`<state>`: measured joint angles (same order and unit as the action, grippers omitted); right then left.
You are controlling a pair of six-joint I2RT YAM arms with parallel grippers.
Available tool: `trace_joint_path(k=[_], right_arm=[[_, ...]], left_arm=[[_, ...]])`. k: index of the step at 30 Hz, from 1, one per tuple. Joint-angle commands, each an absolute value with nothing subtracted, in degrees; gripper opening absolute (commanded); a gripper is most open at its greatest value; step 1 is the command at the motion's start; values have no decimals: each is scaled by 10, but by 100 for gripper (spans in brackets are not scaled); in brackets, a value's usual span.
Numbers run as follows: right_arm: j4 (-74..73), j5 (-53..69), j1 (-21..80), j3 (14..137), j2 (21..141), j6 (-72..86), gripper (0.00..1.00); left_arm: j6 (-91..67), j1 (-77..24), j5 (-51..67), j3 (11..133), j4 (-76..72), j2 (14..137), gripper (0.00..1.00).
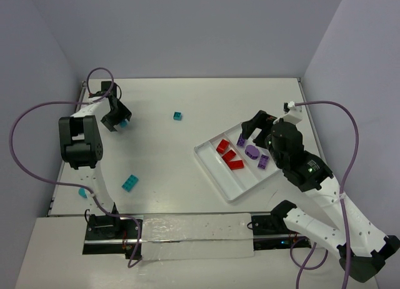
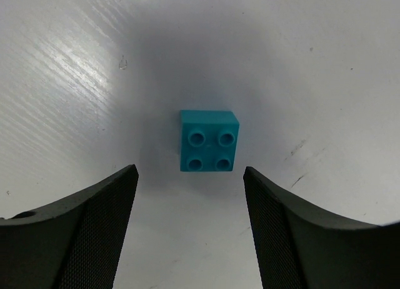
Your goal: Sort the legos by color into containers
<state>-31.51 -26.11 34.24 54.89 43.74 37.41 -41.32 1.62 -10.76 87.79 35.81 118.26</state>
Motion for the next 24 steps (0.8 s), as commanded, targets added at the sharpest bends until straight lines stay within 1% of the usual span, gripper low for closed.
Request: trace_joint_path(k=[1,13,19,21,24], right_arm=[[-303,-272,341,574,429,371,93],[-306,-275,341,570,421,373,93],[-305,-276,341,568,420,373,93],[-305,-276,341,568,419,373,93],[-306,-276,342,567,416,372,93]], left_arm=[[-415,11,-123,915,347,1196,76],[-415,4,-144,933,356,1209,65],[-412,-11,-151,937,359,1212,55],[-412,-12,-151,934,357,1210,50],[-410,-14,-152,932,358,1208,47]])
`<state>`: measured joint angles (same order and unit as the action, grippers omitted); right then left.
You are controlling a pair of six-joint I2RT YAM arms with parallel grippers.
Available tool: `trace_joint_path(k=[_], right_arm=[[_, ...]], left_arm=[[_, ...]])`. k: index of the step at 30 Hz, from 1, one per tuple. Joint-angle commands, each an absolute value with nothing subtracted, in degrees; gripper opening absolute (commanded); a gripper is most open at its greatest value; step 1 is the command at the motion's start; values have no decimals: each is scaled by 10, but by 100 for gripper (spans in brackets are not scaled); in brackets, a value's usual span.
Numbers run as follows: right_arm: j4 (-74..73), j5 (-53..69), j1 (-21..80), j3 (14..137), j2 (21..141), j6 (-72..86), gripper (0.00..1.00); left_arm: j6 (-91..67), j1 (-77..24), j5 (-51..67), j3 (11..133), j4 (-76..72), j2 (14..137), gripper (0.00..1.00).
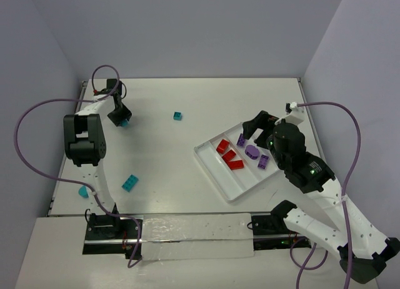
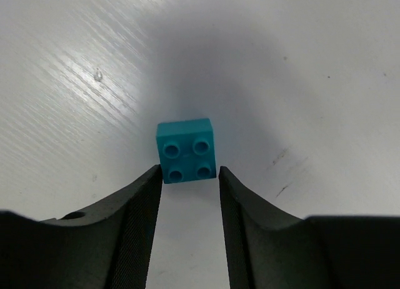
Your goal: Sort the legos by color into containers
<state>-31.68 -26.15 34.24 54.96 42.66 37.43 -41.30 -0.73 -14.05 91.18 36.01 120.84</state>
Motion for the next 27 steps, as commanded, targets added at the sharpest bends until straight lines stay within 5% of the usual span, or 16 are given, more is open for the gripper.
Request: trace_joint_path(k=[1,10,15,19,27], right_arm=[[-307,-278,342,567,415,372,93],[-316,-280,341,566,404,375,93],[-316,-279,342,563,398,378,93],[-317,-279,342,560,396,380,93],[-320,-283,341,564,396,377,93]], left_arm=[[-410,-14,-152,931,357,1208,47],[-403,-14,-149,910,350,1189,35],[-401,-15,-142,905,348,1187,67],[-400,-14,-145,914,351,1192,83],[-409,-14,-152,950,360,1221,82]])
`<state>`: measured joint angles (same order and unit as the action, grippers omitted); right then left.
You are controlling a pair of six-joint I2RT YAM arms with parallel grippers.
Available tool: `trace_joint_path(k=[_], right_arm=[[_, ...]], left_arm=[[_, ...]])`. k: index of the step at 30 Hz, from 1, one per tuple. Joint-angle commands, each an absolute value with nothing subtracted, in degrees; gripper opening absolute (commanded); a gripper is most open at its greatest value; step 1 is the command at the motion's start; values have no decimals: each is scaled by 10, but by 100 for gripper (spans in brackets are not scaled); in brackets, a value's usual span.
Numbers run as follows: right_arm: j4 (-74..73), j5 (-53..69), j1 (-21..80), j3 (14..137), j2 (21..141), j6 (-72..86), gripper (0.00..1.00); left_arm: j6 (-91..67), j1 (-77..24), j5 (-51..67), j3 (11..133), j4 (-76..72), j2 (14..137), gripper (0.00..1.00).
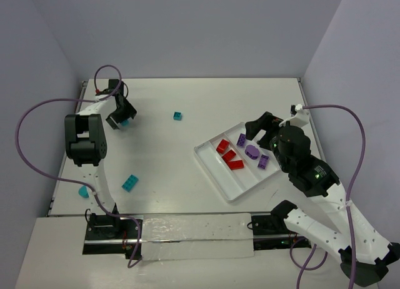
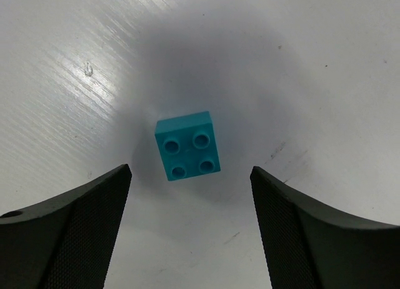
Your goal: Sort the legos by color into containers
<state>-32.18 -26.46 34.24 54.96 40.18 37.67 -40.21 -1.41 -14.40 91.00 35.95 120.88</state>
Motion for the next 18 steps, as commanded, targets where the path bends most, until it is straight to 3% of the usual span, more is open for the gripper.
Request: trace_joint_path(k=[1,10,14,18], right_arm=[[-321,-284,341,564,396,376,93],[-321,-287,341,567,401,374,93],[-320,-286,341,569,402,374,93],[-320,-285,342,570,403,374,93]], left_arm=[[-410,-14,-152,954,362,1228,80],[-415,-15,-157,957,358,1242,67],[-413,-16,-157,956,356,1245,67],[-412,-15,-159,953,355,1243,52]])
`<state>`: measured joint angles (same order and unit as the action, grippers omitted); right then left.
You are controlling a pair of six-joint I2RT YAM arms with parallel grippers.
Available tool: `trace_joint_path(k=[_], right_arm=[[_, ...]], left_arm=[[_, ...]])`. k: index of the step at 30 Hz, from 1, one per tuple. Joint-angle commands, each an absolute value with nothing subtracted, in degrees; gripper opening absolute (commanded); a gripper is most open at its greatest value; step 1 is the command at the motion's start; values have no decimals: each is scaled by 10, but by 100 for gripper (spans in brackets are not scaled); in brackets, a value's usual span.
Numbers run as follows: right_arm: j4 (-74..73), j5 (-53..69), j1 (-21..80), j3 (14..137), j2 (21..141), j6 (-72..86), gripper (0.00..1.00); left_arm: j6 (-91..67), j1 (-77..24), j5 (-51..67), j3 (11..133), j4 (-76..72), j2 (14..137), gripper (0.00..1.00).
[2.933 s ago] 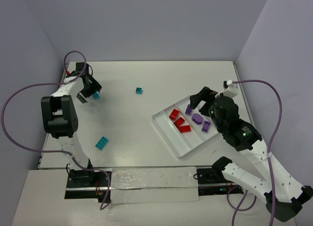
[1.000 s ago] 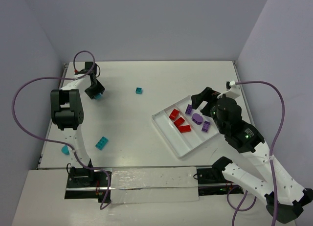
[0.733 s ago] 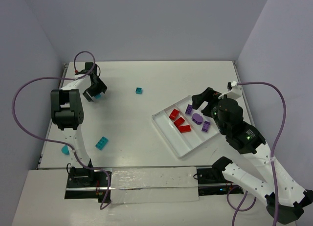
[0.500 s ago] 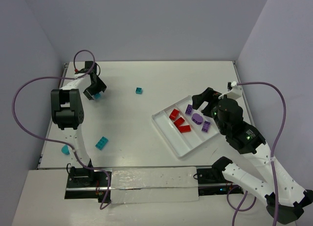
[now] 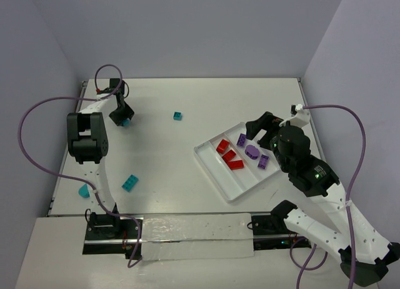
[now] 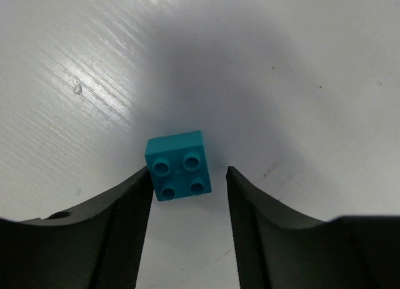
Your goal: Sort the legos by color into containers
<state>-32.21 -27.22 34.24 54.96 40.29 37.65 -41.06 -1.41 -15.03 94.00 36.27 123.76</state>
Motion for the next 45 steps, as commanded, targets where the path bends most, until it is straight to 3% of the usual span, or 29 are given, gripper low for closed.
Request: trace_joint_path(k=[1,5,11,18,27,31,45], right_arm=[[-320,-286,341,570,403,374,93],[-320,-284,341,570,403,374,93],[-319,-283,341,570,401,375,93],[-316,-286,342,563,396,377,93],[-316,-293,341,562,393,378,93],[-319,-295,341,562,389,379,93],[-332,-301,341,563,377,379,93]], left_arm=[[-412,-16,-159,951,354,1242,50],[-412,-15,-157,942,353,1233,39],[-406,-16,-148,935,357,1202,0],[-372,-69,-126,901,366,1102,0],[-359,-279,-100,849,368,970,0],[-370,-365,-84,855,360,974,0],[-389,-511,-76,909,365,1073,0]])
